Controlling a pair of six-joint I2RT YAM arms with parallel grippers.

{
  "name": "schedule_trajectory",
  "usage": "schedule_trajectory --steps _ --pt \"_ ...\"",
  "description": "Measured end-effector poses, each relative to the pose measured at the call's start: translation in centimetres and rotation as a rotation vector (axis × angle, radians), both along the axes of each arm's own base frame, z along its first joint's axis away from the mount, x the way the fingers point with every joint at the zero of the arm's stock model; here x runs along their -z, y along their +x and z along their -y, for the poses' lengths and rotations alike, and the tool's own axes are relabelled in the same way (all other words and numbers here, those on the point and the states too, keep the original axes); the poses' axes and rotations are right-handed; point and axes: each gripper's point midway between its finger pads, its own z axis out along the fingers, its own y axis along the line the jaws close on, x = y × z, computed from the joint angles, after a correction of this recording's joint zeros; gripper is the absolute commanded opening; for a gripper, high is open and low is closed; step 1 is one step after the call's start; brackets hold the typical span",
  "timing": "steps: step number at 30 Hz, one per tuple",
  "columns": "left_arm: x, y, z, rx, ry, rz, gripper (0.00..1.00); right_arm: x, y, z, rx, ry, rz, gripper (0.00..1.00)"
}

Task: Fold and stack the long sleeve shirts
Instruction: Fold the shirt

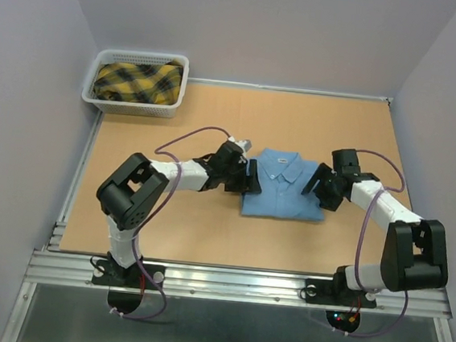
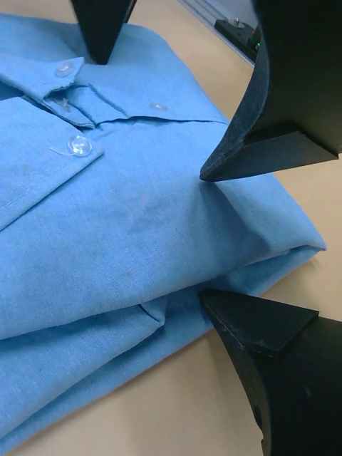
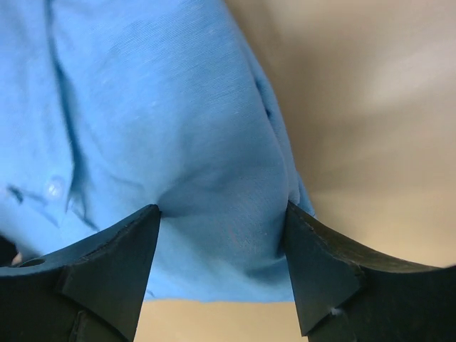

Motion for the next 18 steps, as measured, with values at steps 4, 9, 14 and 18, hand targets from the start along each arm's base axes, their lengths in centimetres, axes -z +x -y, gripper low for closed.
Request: schedule_trajectory --steps 4,9,14,18 --pt "0.0 0.1 -5.8 -0.074 0.062 0.013 0.78 -1.6 -1.1 -4.7 -0.092 0.060 0.056 0.74" --pt "-2.3 1.4 -9.9 -0.126 0.107 0.074 0.80 -3.7 -1.3 -6.3 -0.128 0.093 0.123 0.76" --pt "-6.1 3.5 -10.2 -0.111 0.087 0.153 0.73 -6.2 1.2 -6.1 -0.172 0.067 0.197 0.75" --pt "-7.1 7.0 -10.1 -0.094 0.099 0.205 0.68 -6.5 3.5 -6.4 -0.228 0.049 0.221 0.75"
